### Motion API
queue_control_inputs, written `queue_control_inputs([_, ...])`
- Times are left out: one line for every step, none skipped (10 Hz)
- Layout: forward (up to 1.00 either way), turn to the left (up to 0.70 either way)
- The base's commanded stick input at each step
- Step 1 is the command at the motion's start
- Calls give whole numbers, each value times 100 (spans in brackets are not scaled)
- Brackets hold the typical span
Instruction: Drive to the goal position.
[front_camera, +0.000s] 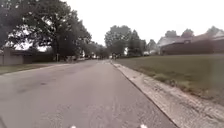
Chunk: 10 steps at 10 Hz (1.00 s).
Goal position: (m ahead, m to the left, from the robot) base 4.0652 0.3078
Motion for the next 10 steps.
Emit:
queue_control_inputs([50,0])
queue_control_inputs([50,0])
queue_control_inputs([50,0])
queue_control_inputs([50,0])
queue_control_inputs([50,0])
queue_control_inputs([50,0])
queue_control_inputs([50,0])
queue_control_inputs([50,0])
queue_control_inputs([50,0])
queue_control_inputs([50,0])
